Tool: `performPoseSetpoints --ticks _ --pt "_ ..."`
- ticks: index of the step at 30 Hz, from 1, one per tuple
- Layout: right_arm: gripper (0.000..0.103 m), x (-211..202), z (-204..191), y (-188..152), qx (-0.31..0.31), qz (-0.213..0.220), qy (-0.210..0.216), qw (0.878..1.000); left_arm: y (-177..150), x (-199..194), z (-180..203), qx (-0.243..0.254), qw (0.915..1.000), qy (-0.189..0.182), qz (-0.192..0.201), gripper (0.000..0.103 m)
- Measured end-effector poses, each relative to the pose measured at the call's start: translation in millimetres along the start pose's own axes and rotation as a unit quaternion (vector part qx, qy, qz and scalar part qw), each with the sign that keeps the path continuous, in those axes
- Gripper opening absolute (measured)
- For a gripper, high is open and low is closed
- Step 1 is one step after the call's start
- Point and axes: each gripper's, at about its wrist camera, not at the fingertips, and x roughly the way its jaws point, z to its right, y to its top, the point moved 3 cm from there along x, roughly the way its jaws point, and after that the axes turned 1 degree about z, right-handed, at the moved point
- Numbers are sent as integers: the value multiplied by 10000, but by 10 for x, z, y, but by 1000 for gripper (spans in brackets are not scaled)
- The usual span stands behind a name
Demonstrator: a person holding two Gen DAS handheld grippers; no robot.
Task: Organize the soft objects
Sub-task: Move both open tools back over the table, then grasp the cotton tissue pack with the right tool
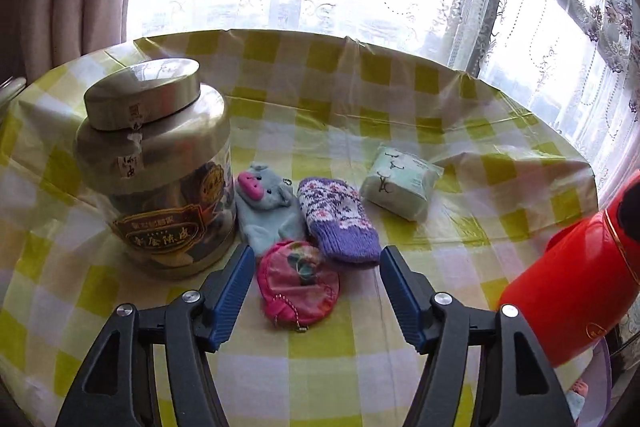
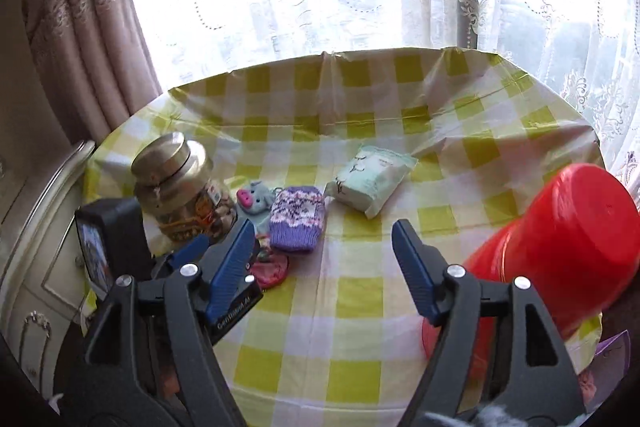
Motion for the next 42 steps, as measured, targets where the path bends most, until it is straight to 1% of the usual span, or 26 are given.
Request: performPoseSetpoints --ticks 3,5,8,11,13,15,18,21,23,24,25,31,36,39,42 --pt "80 452 106 325 243 -57 -405 9989 156 299 45 45 9999 100 77 67" --pt "81 791 201 485 337 -171 -660 9971 227 493 74 91 9998 183 88 68" --pt "81 1324 386 623 578 -454 -1035 9919 269 815 76 26 9995 283 -128 70" --pt "81 1871 487 625 595 -818 -1407 9849 249 1102 119 99 9982 477 -359 70" --pt "81 2151 475 608 442 -949 -1469 9836 234 1228 175 268 9971 587 -401 70" --pt "81 2351 458 604 282 -987 -1546 9826 199 1349 214 400 9949 717 -581 70" --pt "81 2639 422 587 63 -1156 -1563 9809 142 1506 200 340 9930 684 -903 70" --pt "80 2892 378 557 -140 -1392 -1544 9781 134 1536 156 194 9925 686 -988 73" --pt "70 3014 370 486 -218 -1580 -1440 9766 120 1544 151 140 9917 641 -1109 74" --pt "66 3041 374 447 -294 -1622 -1464 9754 108 1550 111 -48 9912 544 -1202 74" --pt "66 3031 368 430 -373 -1573 -1447 9762 106 1554 72 -204 9908 462 -1255 74" --pt "64 2820 325 257 -678 -1700 -1158 9763 47 1489 66 -203 9889 330 -1431 73" --pt "64 2361 234 -113 -862 -1581 -970 9789 -138 1243 81 -30 9868 134 -1615 73" --pt "64 2011 173 -375 -866 -1539 -805 9810 -330 993 43 46 9844 0 -1759 73" --pt "64 1658 32 -660 -1001 -1538 -609 9811 -570 687 -12 137 9812 -95 -1921 73"
